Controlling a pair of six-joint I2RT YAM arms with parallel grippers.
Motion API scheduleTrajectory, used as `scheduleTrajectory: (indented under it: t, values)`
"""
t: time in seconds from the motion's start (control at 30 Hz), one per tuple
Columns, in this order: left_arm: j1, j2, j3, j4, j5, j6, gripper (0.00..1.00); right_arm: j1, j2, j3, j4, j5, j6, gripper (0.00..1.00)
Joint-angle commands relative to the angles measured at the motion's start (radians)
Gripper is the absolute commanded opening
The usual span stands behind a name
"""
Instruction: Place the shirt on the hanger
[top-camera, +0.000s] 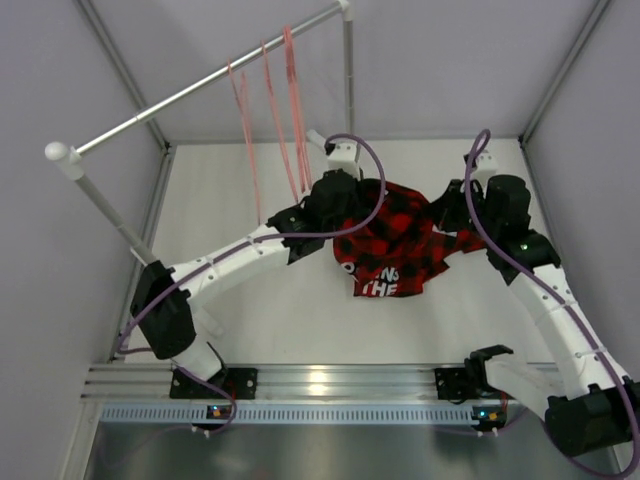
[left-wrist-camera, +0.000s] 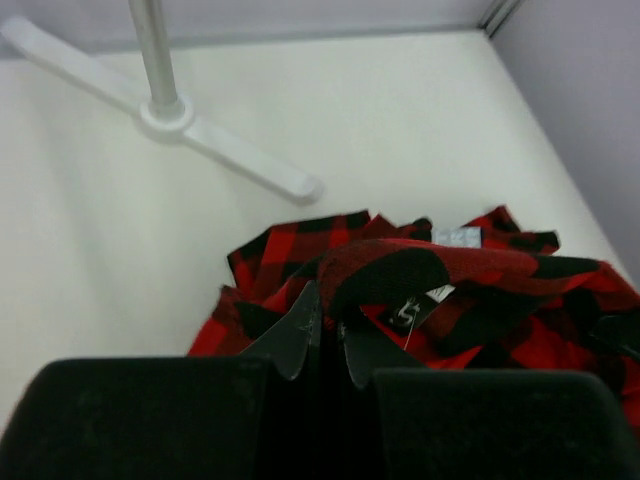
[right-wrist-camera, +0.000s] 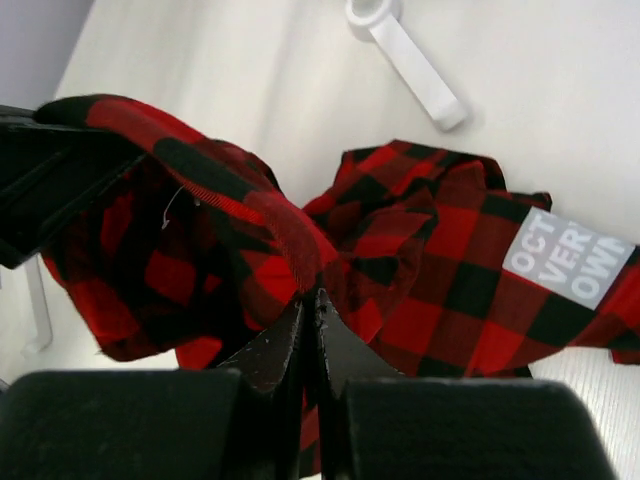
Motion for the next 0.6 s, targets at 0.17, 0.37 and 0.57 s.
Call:
scheduleTrajectory:
  t: [0.17,0.37,0.57]
  values:
    - [0.002,0.104,-0.045,0.020,0.105,-0.104,0.00,-0.004,0.022,-0.095,0.070,-0.008,0.007,0.00]
    - [0.002,0.123,-0.098,0.031,0.097,-0.122,0.00,-0.006,0.076,-0.138,0.096,-0.041,-0.002,0.03]
    - [0.004,0.092,-0.124,0.031,0.099,-0.109,0.00,0.012,0.117,-0.124,0.107,-0.103,-0.037,0.38]
